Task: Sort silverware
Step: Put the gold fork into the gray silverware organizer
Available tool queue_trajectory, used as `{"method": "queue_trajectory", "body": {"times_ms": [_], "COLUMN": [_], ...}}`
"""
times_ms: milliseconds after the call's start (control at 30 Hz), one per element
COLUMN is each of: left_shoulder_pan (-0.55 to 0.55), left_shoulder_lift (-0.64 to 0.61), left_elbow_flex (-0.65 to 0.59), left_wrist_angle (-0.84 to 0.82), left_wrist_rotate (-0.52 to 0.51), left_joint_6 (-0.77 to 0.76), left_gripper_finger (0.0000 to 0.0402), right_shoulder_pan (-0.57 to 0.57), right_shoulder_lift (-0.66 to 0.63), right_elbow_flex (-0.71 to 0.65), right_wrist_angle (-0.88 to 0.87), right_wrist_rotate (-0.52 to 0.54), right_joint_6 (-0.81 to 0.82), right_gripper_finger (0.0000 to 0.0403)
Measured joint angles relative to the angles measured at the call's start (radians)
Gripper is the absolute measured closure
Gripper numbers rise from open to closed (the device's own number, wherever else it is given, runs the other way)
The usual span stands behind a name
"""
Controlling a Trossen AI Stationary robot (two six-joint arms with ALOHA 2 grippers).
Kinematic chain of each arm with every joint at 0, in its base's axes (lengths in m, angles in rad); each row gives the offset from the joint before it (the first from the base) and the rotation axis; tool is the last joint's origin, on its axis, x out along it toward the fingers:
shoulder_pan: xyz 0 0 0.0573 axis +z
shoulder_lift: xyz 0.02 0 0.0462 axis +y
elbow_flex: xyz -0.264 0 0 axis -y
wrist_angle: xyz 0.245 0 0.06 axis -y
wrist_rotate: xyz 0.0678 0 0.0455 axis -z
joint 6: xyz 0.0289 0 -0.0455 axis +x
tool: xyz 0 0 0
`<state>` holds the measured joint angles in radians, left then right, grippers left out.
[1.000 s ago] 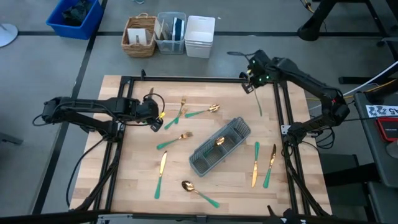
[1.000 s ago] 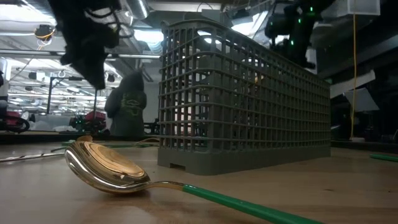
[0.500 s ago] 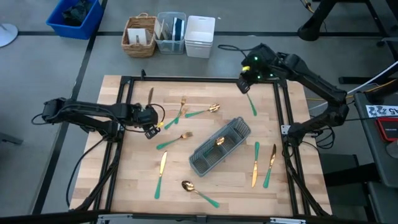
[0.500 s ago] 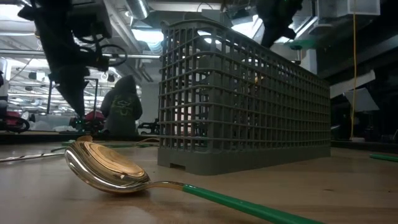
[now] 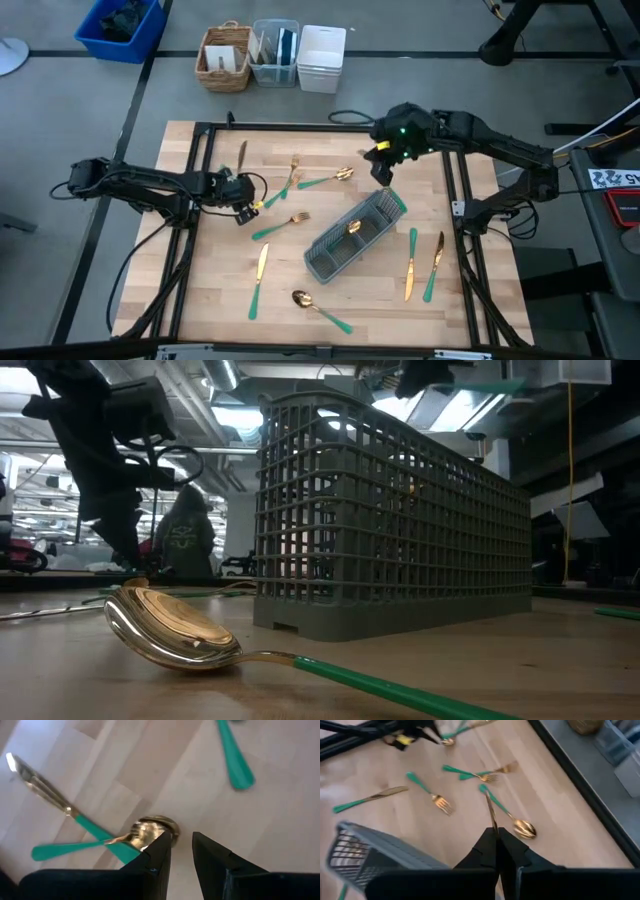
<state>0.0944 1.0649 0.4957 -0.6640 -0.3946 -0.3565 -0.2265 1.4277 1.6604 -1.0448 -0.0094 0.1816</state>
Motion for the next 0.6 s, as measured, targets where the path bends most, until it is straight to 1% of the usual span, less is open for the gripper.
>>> {"method": "queue_trajectory", "body": {"times_ms": [367, 433, 600], "left_shoulder_pan": [-0.002, -0.002, -0.002], "left_shoulder_lift": [0.000, 0.000, 0.000], "left_elbow_flex": [0.000, 0.000, 0.000], "left_wrist_angle": [0.001, 0.000, 0.000], "left_wrist_rotate": [0.000, 0.001, 0.002], "left_joint_6": [-0.006, -0.027, -0.036], "left_gripper_finger": [0.0329, 0.0329, 0.0329], "right_shoulder_pan": [0.154, 0.201, 0.348], "right_shoulder_lift": [0.000, 0.000, 0.000], "right_elbow_flex": [0.000, -0.004, -0.046], "right_wrist_angle": [0.053, 0.055, 0.062], "right_wrist_rotate": [0.008, 0.056, 0.280], "right_joint_6": [0.000, -0.004, 0.007], "right_gripper_finger": [0.0401, 0.0401, 0.0401]}}
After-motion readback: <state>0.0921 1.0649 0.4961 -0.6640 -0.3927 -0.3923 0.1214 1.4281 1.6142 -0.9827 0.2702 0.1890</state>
